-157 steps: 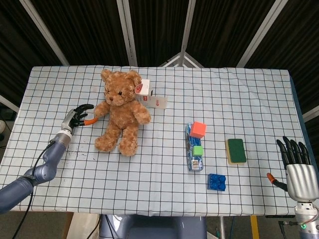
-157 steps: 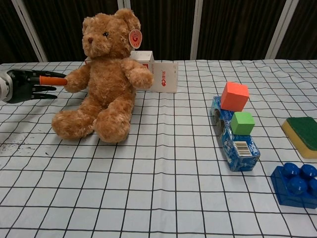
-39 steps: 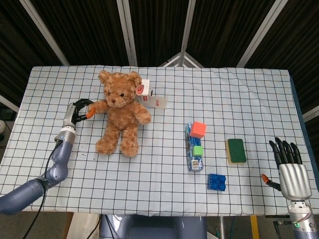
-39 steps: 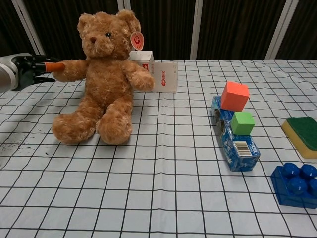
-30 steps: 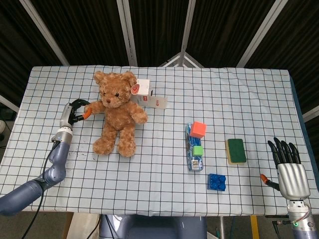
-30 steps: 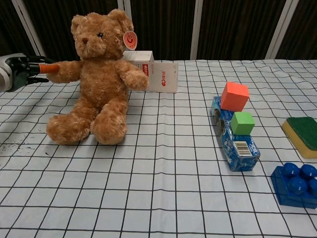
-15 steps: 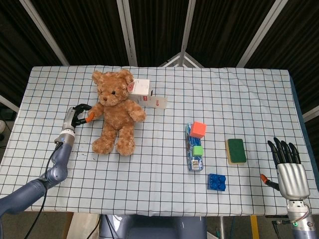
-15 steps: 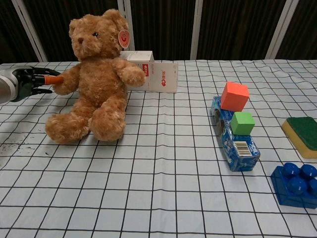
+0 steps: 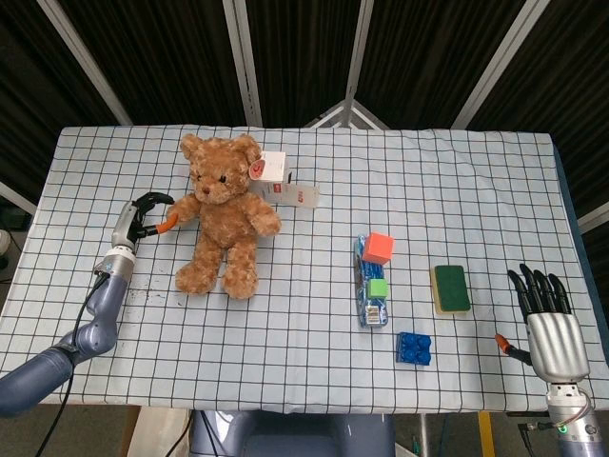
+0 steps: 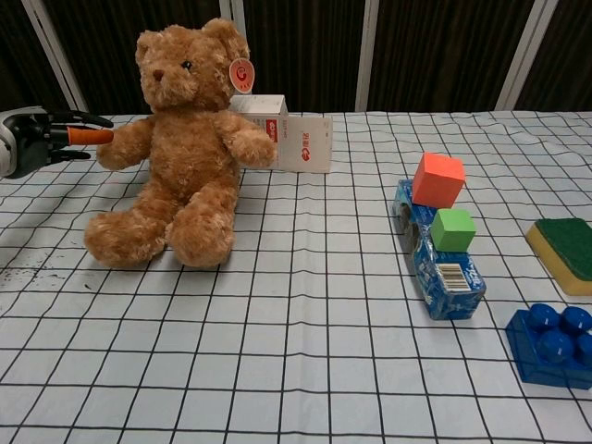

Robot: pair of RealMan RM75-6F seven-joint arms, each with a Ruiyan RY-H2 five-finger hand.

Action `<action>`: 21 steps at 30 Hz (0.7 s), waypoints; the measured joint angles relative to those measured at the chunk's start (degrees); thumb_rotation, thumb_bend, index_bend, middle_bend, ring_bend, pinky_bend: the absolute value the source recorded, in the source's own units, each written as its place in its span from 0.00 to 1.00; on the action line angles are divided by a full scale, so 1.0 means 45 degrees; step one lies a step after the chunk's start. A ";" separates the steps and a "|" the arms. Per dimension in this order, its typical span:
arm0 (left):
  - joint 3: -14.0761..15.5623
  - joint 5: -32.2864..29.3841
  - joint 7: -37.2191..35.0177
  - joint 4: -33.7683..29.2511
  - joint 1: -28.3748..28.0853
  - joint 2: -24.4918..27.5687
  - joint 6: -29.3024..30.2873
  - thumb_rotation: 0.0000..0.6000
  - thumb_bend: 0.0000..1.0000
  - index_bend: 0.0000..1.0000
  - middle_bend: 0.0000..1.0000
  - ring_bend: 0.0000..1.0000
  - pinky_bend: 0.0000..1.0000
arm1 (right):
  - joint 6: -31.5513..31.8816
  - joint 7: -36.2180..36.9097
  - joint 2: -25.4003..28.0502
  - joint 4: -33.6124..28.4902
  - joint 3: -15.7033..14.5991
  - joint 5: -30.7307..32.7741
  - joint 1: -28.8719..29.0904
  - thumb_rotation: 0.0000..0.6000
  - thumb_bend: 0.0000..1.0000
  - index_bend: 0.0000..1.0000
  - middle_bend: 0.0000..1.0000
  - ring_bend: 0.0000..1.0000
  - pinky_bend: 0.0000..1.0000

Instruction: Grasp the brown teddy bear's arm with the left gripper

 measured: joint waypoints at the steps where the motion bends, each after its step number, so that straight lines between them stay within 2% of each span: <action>1: 0.0068 0.0195 -0.0113 0.0031 0.0042 0.0042 0.0001 1.00 0.35 0.17 0.11 0.00 0.03 | -0.0037 -0.0017 0.0014 -0.0024 -0.0015 0.0014 0.0001 1.00 0.15 0.00 0.00 0.00 0.00; 3: 0.0179 0.0472 -0.0277 0.0057 0.0088 0.0118 -0.0029 1.00 0.29 0.09 0.02 0.00 0.00 | -0.0130 -0.0044 0.0068 -0.0108 -0.0051 0.0046 0.0008 1.00 0.15 0.00 0.00 0.00 0.00; 5: 0.0349 0.0841 -0.0435 0.0004 0.0127 0.0273 -0.0172 1.00 0.24 0.04 0.00 0.00 0.00 | -0.0151 -0.0057 0.0098 -0.0148 -0.0047 0.0070 0.0014 1.00 0.15 0.00 0.00 0.00 0.00; 9: 0.0689 0.2009 -0.0718 -0.0488 0.0293 0.0690 -0.0028 1.00 0.22 0.04 0.00 0.00 0.00 | -0.0096 -0.0046 0.0069 -0.0114 0.0003 0.0108 0.0015 1.00 0.15 0.00 0.00 0.00 0.00; 12: 0.1036 0.3373 -0.1145 -0.1390 0.0620 0.1226 0.0794 1.00 0.25 0.08 0.00 0.00 0.00 | -0.0121 -0.0031 0.0056 -0.0082 -0.0010 0.0102 0.0025 1.00 0.15 0.00 0.00 0.00 0.00; 14: 0.1379 0.4525 -0.1376 -0.2239 0.1027 0.1775 0.1790 1.00 0.30 0.12 0.01 0.00 0.00 | -0.0145 -0.0030 0.0057 -0.0093 -0.0033 0.0062 0.0040 1.00 0.15 0.00 0.00 0.00 0.00; 17: 0.1974 0.6137 -0.0946 -0.3330 0.1870 0.2623 0.3772 1.00 0.32 0.20 0.05 0.00 0.00 | -0.0105 -0.0026 0.0072 -0.0144 -0.0063 -0.0015 0.0032 1.00 0.15 0.00 0.00 0.00 0.00; 21: 0.2671 0.7156 0.1396 -0.4406 0.3220 0.3518 0.6630 1.00 0.32 0.23 0.10 0.00 0.00 | 0.0007 0.0033 0.0110 -0.0206 -0.0112 -0.0153 -0.0011 1.00 0.15 0.00 0.00 0.00 0.00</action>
